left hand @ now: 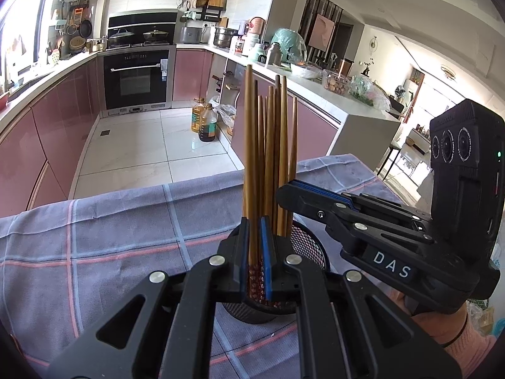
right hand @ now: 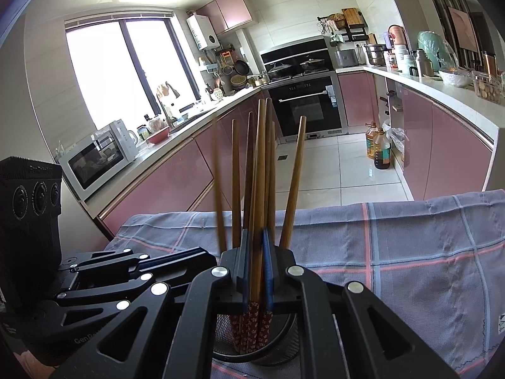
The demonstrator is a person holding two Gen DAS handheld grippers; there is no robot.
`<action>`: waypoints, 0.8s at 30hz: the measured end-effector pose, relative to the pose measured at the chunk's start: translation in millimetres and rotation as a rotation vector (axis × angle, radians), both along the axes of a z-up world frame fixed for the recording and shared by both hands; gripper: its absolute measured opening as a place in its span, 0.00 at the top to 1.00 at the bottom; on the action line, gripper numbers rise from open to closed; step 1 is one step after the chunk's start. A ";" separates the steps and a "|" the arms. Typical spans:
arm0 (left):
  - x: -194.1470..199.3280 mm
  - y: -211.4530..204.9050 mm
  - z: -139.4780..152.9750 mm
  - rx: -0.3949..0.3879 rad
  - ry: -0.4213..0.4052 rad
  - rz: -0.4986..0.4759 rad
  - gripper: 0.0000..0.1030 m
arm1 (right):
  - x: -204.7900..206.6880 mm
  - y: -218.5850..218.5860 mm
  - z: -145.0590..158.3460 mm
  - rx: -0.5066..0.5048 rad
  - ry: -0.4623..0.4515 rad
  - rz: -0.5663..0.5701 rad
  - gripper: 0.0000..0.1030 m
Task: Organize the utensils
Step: 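Open both tools to release the chopsticks and withdraw from the mesh cup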
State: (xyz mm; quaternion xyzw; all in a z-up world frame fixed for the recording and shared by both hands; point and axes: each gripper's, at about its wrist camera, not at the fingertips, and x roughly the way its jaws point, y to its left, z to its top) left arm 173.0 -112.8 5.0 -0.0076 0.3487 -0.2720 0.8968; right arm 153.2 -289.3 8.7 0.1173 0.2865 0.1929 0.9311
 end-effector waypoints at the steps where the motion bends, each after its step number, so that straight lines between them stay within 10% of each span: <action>1: 0.9 -0.7 -1.6 0.001 0.005 0.001 0.93 | 0.0 -0.3 0.1 0.002 0.001 -0.001 0.92; 11: -9.1 7.7 -9.8 -0.006 -0.010 0.004 0.86 | -13.1 -2.6 3.0 -0.010 -0.023 -0.001 0.77; 22: -66.6 61.9 -2.0 -0.022 -0.196 0.186 0.05 | -65.9 -3.8 7.5 -0.110 -0.143 -0.066 0.16; 24: -77.2 72.9 0.6 -0.021 -0.227 0.209 0.05 | -76.5 0.7 6.0 -0.146 -0.165 -0.077 0.07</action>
